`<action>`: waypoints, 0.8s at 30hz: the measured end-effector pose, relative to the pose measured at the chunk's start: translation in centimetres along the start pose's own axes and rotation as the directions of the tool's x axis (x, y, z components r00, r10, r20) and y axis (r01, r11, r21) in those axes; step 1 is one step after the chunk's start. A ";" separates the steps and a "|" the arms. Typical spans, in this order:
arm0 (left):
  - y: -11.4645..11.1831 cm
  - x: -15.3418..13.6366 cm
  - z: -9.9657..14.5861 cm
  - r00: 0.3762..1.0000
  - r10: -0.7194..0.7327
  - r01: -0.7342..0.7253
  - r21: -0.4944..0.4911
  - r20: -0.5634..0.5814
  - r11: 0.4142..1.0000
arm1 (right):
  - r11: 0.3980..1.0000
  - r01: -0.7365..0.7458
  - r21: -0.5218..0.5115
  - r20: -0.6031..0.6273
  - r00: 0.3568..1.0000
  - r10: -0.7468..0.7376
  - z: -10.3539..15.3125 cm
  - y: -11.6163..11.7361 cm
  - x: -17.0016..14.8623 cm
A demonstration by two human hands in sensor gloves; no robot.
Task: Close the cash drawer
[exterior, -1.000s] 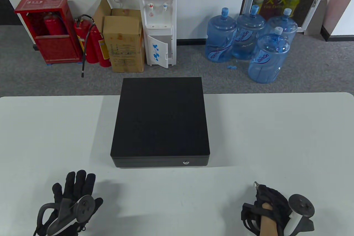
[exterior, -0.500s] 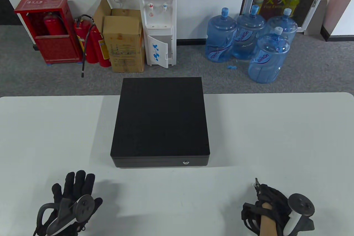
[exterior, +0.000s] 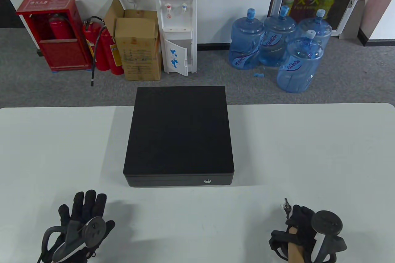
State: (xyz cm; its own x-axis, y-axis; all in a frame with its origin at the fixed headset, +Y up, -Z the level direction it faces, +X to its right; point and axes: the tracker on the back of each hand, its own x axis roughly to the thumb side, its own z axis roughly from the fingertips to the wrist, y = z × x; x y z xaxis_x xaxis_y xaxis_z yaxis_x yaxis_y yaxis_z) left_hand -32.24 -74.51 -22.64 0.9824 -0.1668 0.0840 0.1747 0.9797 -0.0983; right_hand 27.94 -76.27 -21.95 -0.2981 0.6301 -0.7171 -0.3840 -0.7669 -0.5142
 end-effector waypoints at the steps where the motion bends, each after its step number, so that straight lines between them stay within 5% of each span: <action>1: 0.0 0.0 0.0 1.000 0.000 0.000 0.000 0.000 1.000 | 1.000 0.003 -0.007 0.007 1.000 -0.003 0.1 -0.1 0.1; 8: 0.2 -0.1 0.1 1.000 0.000 0.000 0.012 -0.002 1.000 | 0.999 0.014 -0.048 0.075 0.997 -0.010 1.1 -1.0 0.6; 15: 0.2 -0.1 0.1 1.000 0.008 -0.008 0.017 0.001 1.000 | 0.999 -0.028 -0.035 0.324 0.945 0.038 4.1 -1.2 3.4; 24: 0.2 -0.4 0.2 1.000 0.018 -0.017 0.020 -0.012 1.000 | 0.983 -0.112 -0.143 0.651 0.738 0.178 9.4 -2.7 9.6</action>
State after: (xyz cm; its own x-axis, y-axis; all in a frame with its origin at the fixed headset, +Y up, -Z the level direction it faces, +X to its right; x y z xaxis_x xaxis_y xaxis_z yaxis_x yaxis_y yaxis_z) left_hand -32.66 -74.22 -22.47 0.9860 -0.1509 0.0708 0.1564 0.9845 -0.0798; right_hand 17.94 -67.04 -23.04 -0.8571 0.4078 -0.3149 -0.2197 -0.8421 -0.4926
